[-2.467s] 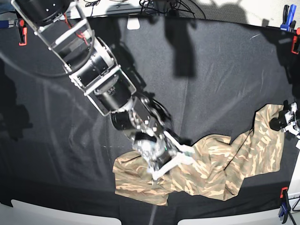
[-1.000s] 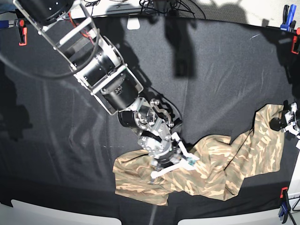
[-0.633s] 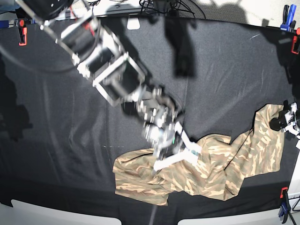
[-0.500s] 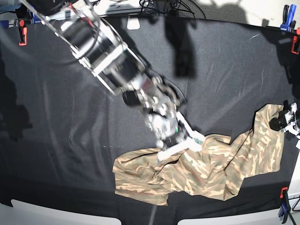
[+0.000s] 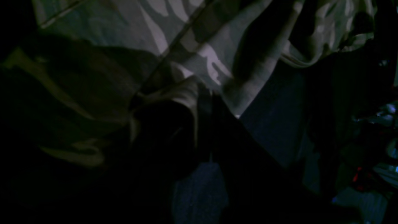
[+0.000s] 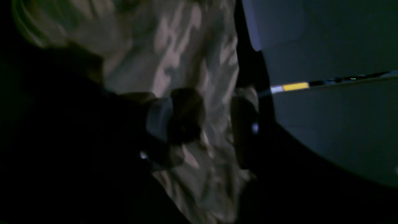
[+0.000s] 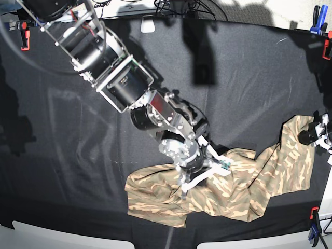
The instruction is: Layout the t-shirt on the table in an organized manner, then fold the t-shirt properly
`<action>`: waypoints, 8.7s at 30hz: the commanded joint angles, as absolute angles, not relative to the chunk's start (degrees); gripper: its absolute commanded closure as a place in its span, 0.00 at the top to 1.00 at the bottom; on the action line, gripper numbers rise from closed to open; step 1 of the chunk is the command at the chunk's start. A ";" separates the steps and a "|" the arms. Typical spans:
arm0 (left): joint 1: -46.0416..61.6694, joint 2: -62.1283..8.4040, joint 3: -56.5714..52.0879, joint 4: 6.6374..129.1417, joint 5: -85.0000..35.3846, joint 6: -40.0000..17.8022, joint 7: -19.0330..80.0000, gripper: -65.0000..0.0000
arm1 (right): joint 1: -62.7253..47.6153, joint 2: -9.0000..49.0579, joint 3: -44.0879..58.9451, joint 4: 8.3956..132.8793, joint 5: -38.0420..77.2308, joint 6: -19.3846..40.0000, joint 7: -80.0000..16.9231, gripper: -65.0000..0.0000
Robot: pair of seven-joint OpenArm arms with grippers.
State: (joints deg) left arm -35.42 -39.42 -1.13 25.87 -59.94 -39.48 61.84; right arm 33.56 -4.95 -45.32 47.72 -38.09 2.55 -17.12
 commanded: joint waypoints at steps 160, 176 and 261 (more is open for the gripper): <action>-37.30 -40.97 -1.34 26.65 -64.16 -40.00 59.90 0.00 | 32.86 -9.00 -26.44 53.78 10.72 19.05 -36.69 0.41; -37.32 -42.02 -1.34 26.65 -64.10 -40.00 58.19 0.00 | 32.10 -9.00 -23.97 53.78 -12.64 18.83 -41.30 0.00; -40.32 -44.51 -1.39 26.72 -74.19 -40.00 56.90 0.56 | 19.51 33.93 -21.37 77.89 3.73 25.41 -56.31 0.00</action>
